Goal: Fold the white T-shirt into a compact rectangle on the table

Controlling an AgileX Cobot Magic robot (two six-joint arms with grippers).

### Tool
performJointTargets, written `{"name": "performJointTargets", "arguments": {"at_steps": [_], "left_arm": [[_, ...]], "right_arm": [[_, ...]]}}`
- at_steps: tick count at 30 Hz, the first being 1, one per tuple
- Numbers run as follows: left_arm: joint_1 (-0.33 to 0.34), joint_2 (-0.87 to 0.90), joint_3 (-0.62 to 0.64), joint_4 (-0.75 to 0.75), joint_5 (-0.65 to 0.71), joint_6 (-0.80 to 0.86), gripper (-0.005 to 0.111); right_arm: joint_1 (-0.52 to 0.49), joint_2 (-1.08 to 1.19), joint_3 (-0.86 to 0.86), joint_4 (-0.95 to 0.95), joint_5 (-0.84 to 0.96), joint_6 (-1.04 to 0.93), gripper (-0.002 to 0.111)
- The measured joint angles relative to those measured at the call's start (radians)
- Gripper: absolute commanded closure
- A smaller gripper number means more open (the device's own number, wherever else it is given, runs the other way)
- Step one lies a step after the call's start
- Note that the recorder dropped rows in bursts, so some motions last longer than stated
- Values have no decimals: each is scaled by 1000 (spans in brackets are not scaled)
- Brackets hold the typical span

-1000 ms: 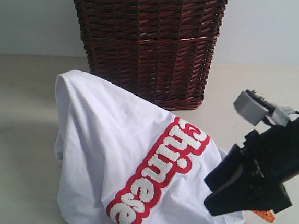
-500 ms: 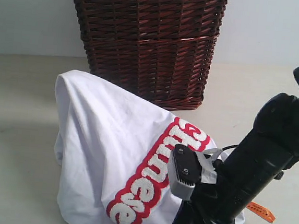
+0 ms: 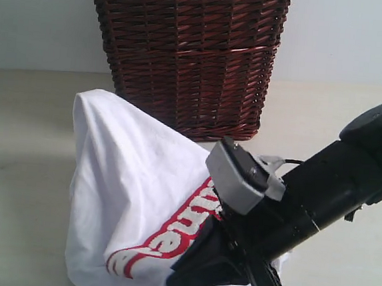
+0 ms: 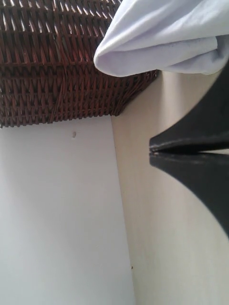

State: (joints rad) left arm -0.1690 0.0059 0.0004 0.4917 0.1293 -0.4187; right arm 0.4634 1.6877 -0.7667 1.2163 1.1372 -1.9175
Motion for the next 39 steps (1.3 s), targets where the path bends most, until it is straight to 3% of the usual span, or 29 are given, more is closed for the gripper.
{"name": "performJointTargets", "arguments": {"at_steps": [3, 8, 11, 17, 21, 26, 34, 36, 39], "left_arm": [[0, 0, 0, 0, 0, 0, 107], [0, 0, 0, 0, 0, 0, 107], [0, 0, 0, 0, 0, 0, 107], [0, 0, 0, 0, 0, 0, 107], [0, 0, 0, 0, 0, 0, 107], [0, 0, 0, 0, 0, 0, 107], [0, 0, 0, 0, 0, 0, 107], [0, 0, 0, 0, 0, 0, 107], [0, 0, 0, 0, 0, 0, 107]], "right_arm": [[0, -5, -3, 49, 38, -1, 98], [0, 1, -3, -83, 45, 29, 54], [0, 3, -3, -107, 15, 33, 46], [-37, -94, -3, -86, -185, 126, 46], [-181, -141, -3, -89, -325, 236, 46], [-332, -21, -6, -92, -346, 267, 46], [-344, 201, -8, -92, -344, 243, 47], [-344, 212, -8, -92, -347, 238, 52], [-344, 225, -9, -90, -349, 238, 76]]}}
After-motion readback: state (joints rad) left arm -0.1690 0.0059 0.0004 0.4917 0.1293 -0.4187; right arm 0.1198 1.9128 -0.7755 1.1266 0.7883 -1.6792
